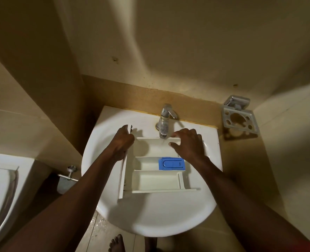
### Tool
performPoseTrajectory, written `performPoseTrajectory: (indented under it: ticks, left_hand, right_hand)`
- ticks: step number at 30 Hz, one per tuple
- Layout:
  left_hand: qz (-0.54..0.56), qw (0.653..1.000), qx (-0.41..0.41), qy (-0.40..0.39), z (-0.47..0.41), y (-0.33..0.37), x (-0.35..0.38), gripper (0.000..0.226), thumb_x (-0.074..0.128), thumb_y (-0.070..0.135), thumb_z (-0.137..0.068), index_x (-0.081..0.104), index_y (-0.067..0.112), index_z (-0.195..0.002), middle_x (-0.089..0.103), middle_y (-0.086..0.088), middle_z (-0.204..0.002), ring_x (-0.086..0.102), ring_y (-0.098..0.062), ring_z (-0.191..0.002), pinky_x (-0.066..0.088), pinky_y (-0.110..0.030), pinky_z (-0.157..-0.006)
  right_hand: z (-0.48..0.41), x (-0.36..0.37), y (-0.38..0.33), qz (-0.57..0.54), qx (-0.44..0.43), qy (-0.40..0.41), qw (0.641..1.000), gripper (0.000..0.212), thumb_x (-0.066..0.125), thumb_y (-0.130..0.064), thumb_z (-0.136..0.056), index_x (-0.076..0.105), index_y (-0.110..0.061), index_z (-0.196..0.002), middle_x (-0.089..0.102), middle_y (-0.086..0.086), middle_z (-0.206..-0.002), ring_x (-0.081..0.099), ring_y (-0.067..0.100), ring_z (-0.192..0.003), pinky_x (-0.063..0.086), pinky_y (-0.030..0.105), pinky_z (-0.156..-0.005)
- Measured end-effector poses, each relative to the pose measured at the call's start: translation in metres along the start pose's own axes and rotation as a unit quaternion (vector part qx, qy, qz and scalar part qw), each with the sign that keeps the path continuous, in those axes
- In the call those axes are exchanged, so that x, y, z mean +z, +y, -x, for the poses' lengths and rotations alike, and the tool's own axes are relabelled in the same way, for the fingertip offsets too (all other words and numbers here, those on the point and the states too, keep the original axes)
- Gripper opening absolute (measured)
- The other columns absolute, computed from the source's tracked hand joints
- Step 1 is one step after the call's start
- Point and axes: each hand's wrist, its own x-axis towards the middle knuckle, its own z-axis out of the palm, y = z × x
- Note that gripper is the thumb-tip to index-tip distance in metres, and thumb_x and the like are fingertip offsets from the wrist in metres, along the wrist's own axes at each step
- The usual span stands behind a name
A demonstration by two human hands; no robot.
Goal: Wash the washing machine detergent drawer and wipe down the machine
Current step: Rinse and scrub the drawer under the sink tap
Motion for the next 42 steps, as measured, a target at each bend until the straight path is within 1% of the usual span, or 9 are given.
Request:
performPoseTrajectory:
  ticks: [6, 13, 16, 22, 26, 29, 34, 38, 42]
  left_hand:
    - [0.024, 0.999, -0.031, -0.016, -0.005, -0.004, -0.001, 0.032, 0.037, -0.01, -0.073, 0.05, 0.017, -0.086, 0.045, -0.001, -0.084, 0.037, -0.018, -0.069, 0.023, -0.025, -0.053]
    - [0.125, 0.991, -0.038, -0.022, -0.011, -0.009, 0.003, 0.044, 0.054, -0.01, -0.082, 0.061, 0.012, -0.119, 0.067, -0.008, -0.1, 0.065, -0.023, -0.084, 0.051, -0.022, -0.056]
    - [0.169, 0.985, -0.017, -0.036, -0.008, -0.008, 0.011, 0.03, 0.058, -0.004, -0.09, 0.061, 0.016, -0.112, 0.07, 0.0, -0.098, 0.067, -0.012, -0.084, 0.052, -0.015, -0.058]
    - [0.188, 0.981, 0.003, -0.038, -0.006, -0.012, 0.023, 0.02, 0.063, 0.013, -0.095, 0.058, 0.027, -0.108, 0.064, 0.017, -0.093, 0.06, 0.002, -0.082, 0.045, -0.004, -0.052]
    - [0.174, 0.984, 0.0, -0.033, -0.008, -0.017, 0.026, 0.011, 0.06, 0.022, -0.097, 0.059, 0.03, -0.105, 0.063, 0.022, -0.092, 0.061, 0.013, -0.069, 0.041, -0.001, -0.048]
    - [0.173, 0.985, -0.005, -0.014, -0.008, -0.02, 0.025, 0.018, 0.058, 0.025, -0.098, 0.06, 0.026, -0.116, 0.063, 0.017, -0.098, 0.06, 0.013, -0.07, 0.043, -0.004, -0.05]
    - [0.183, 0.983, -0.01, -0.026, -0.01, -0.024, 0.025, 0.022, 0.056, 0.026, -0.1, 0.06, 0.019, -0.121, 0.063, 0.016, -0.099, 0.061, 0.009, -0.075, 0.045, -0.01, -0.056]
    - [0.189, 0.982, -0.021, -0.019, -0.009, -0.029, 0.026, 0.028, 0.058, 0.03, -0.098, 0.06, 0.017, -0.123, 0.064, 0.009, -0.112, 0.056, 0.004, -0.089, 0.044, -0.02, -0.07]
    - [0.189, 0.982, -0.006, -0.006, -0.012, -0.029, 0.026, 0.028, 0.061, 0.028, -0.096, 0.063, 0.019, -0.123, 0.066, 0.004, -0.115, 0.061, -0.002, -0.096, 0.046, -0.019, -0.069]
  right_hand:
    - [-0.02, 0.003, -0.009, 0.017, -0.041, -0.043, 0.998, 0.033, 0.067, -0.039, -0.086, 0.067, -0.026, -0.117, 0.07, -0.002, -0.115, 0.057, 0.021, -0.113, 0.035, 0.033, -0.096]
    - [-0.016, 0.013, -0.027, -0.037, -0.011, -0.035, 0.999, 0.049, 0.067, -0.064, -0.076, 0.071, -0.019, -0.095, 0.073, 0.004, -0.095, 0.066, 0.026, -0.092, 0.04, 0.028, -0.069]
    - [-0.012, 0.021, -0.03, -0.004, -0.03, 0.013, 0.999, 0.054, 0.056, -0.068, -0.082, 0.07, -0.016, -0.089, 0.072, 0.006, -0.088, 0.065, 0.027, -0.089, 0.039, 0.034, -0.079]
    - [-0.003, 0.029, -0.03, 0.025, -0.064, 0.02, 0.997, 0.021, 0.057, -0.026, -0.095, 0.07, -0.014, -0.107, 0.07, 0.007, -0.106, 0.061, 0.029, -0.102, 0.04, 0.035, -0.089]
    - [0.019, 0.048, -0.035, -0.161, -0.013, 0.159, 0.974, 0.027, 0.065, -0.006, -0.082, 0.069, -0.011, -0.109, 0.06, 0.004, -0.122, 0.054, 0.022, -0.116, 0.041, 0.03, -0.102]
    - [0.038, 0.043, -0.042, -0.224, -0.016, 0.245, 0.943, 0.025, 0.059, 0.004, -0.078, 0.067, -0.012, -0.096, 0.058, 0.001, -0.111, 0.057, 0.016, -0.106, 0.045, 0.021, -0.09]
    - [0.013, 0.032, -0.046, -0.15, 0.106, -0.098, 0.978, 0.025, 0.048, -0.011, -0.085, 0.072, -0.012, -0.096, 0.07, 0.004, -0.106, 0.064, 0.023, -0.099, 0.05, 0.026, -0.076]
    - [0.006, 0.023, -0.064, -0.096, 0.137, -0.159, 0.973, 0.035, 0.044, -0.026, -0.093, 0.059, -0.004, -0.116, 0.058, 0.018, -0.124, 0.056, 0.036, -0.114, 0.045, 0.035, -0.089]
    - [0.023, 0.02, -0.1, -0.092, 0.001, -0.237, 0.967, 0.03, 0.044, -0.021, -0.094, 0.057, -0.007, -0.118, 0.061, 0.015, -0.119, 0.059, 0.035, -0.109, 0.049, 0.038, -0.083]
